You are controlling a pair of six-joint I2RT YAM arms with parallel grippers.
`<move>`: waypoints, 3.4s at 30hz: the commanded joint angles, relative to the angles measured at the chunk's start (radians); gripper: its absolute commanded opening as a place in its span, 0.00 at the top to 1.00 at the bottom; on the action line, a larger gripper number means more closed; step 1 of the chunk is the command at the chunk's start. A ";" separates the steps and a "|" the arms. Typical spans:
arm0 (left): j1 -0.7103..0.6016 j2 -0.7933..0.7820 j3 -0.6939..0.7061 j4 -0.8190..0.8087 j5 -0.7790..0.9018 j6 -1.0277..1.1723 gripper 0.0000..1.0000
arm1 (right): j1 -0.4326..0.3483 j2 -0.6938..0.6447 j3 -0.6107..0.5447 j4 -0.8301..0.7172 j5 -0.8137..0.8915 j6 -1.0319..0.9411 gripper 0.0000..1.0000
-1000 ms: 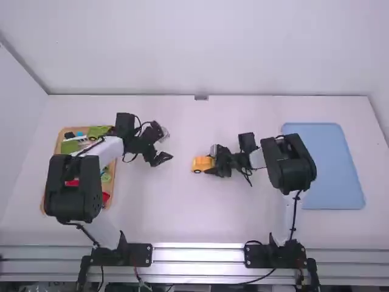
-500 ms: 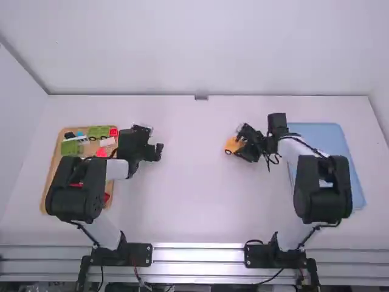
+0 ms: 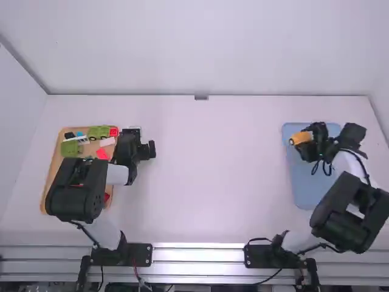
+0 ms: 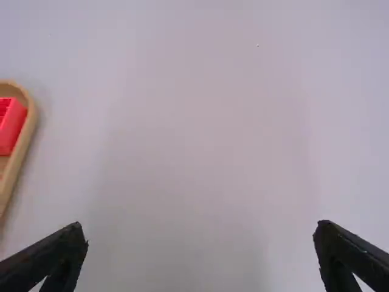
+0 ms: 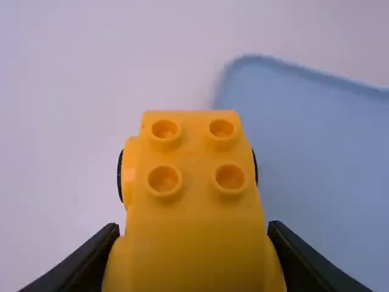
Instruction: Assemble lego blocks to make yellow taxi
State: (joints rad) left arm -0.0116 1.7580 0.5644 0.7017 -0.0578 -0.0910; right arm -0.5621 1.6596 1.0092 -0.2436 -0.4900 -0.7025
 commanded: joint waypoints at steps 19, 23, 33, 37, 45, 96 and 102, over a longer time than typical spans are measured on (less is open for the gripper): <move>-0.013 -0.019 -0.009 -0.002 -0.011 -0.010 0.01 | -0.111 0.005 -0.326 0.438 0.140 0.288 0.42; -0.019 -0.019 -0.009 -0.012 -0.011 -0.010 0.01 | -0.111 0.005 -0.326 0.441 0.149 0.317 0.26; -0.024 -0.058 -0.008 -0.029 -0.011 0.000 0.01 | -0.099 -0.036 -0.321 0.413 0.153 0.387 0.02; -0.064 -0.171 -0.008 -0.104 -0.015 0.126 0.01 | -0.073 -0.122 -0.321 0.360 0.222 0.373 0.02; -0.147 -0.482 -0.009 -0.237 -0.015 0.299 0.01 | 0.029 -0.368 -0.322 0.217 0.275 0.373 0.02; 0.012 -1.612 -0.564 -0.702 0.058 0.091 0.78 | 0.562 -1.439 -1.009 0.244 0.490 0.702 0.79; 0.012 -1.705 -0.564 -0.702 0.058 0.091 0.87 | 0.562 -1.536 -1.009 0.244 0.490 0.702 0.88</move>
State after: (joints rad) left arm -0.0029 0.0830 0.0086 0.0055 -0.0078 0.0059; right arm -0.0002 0.1535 0.0109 0.0063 -0.0025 -0.0059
